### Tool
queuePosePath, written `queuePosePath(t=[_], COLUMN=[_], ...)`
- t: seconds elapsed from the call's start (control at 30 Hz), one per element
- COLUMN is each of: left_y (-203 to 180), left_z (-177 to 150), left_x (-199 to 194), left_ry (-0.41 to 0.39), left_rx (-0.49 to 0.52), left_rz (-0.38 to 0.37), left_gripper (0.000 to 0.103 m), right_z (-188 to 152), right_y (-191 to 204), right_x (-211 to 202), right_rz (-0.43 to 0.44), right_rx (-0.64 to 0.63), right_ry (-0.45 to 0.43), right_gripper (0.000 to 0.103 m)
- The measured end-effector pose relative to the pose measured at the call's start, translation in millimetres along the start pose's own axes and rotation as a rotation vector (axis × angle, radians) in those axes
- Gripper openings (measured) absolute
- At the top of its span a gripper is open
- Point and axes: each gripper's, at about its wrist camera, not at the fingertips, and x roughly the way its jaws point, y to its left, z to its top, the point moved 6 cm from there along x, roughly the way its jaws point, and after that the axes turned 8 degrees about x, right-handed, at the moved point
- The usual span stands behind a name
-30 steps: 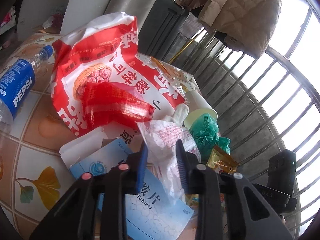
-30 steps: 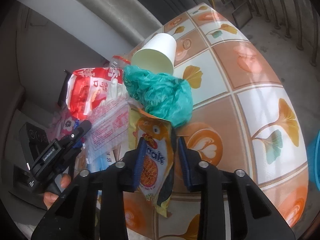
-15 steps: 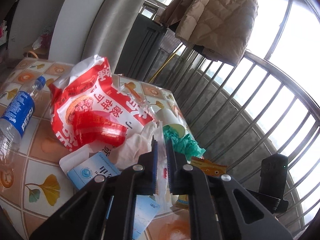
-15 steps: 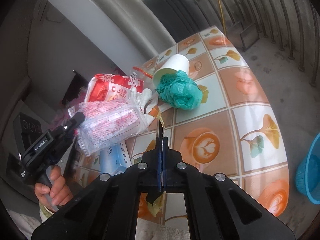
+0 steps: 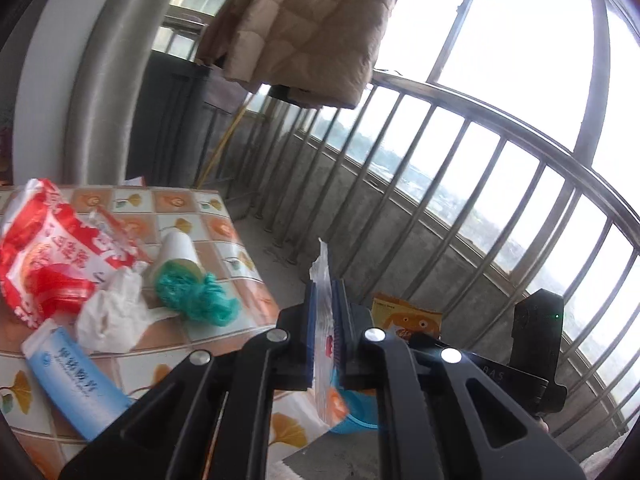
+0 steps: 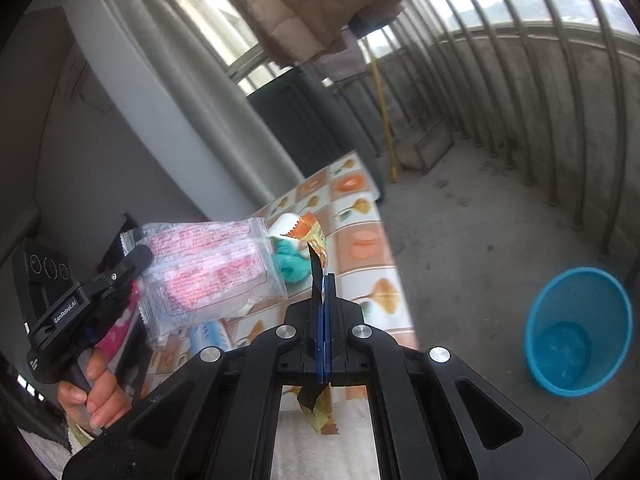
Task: Collect trash
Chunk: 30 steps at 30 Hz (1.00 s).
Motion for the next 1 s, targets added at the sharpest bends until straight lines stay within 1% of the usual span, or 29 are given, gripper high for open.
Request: queuePosePath(t=[0.07, 0.13, 0.23, 0.3, 0.4, 0.43, 0.5, 0.53, 0.6, 0.63, 0.67, 0.7, 0.73, 0.8, 0.87, 0.93, 1.0], left_y=[-28, -53, -95, -125, -158, -170, -183, -188, -194, -195, -191, -188, -184, -182, -180, -174, -172], left_z=[-3, -12, -32, -52, -83, -99, -119, -130, -148, -158, -169, -178, -185, -191, -191, -187, -183], left_x=[36, 76, 142, 189, 242, 264, 293, 309, 336, 350, 360, 368, 376, 383, 378, 369, 362], left_ry=[0.058, 0.123, 0.228, 0.311, 0.396, 0.438, 0.498, 0.524, 0.564, 0.59, 0.624, 0.657, 0.684, 0.701, 0.698, 0.675, 0.651], left_rx=[0.012, 0.026, 0.067, 0.101, 0.17, 0.189, 0.195, 0.204, 0.227, 0.233, 0.23, 0.226, 0.216, 0.186, 0.174, 0.182, 0.189], left_rz=[-0.056, -0.096, -0.162, -0.185, -0.187, -0.189, -0.201, -0.203, -0.191, -0.181, -0.164, -0.139, -0.109, -0.094, -0.11, -0.111, -0.108], left_gripper=[0.007, 0.007, 0.007, 0.007, 0.008, 0.008, 0.008, 0.008, 0.01, 0.018, 0.032, 0.04, 0.048, 0.054, 0.063, 0.066, 0.067], right_z=[7, 10, 11, 9, 0, -3, -8, -11, -15, -18, -22, -24, -27, -32, -34, -38, -39], right_y=[-32, -70, -129, -169, -230, -247, -279, -292, -317, -331, -343, -353, -364, -376, -376, -371, -364], right_x=[-19, -35, -52, -56, -53, -51, -41, -37, -26, -20, -17, -10, -5, -1, -3, -10, -16], right_rz=[-0.069, -0.167, -0.301, -0.374, -0.461, -0.482, -0.514, -0.529, -0.549, -0.569, -0.59, -0.612, -0.636, -0.667, -0.658, -0.672, -0.691], right_rx=[0.049, 0.103, 0.186, 0.254, 0.368, 0.397, 0.449, 0.472, 0.511, 0.523, 0.536, 0.553, 0.571, 0.606, 0.615, 0.59, 0.557], right_ry=[-0.04, -0.076, -0.108, -0.114, -0.098, -0.09, -0.071, -0.066, -0.056, -0.042, -0.027, -0.01, 0.008, 0.029, 0.026, 0.016, 0.014], right_gripper=[0.0, 0.0, 0.0, 0.0, 0.0, 0.0, 0.001, 0.003, 0.005, 0.014, 0.024, 0.051, 0.066, 0.066, 0.068, 0.075, 0.077])
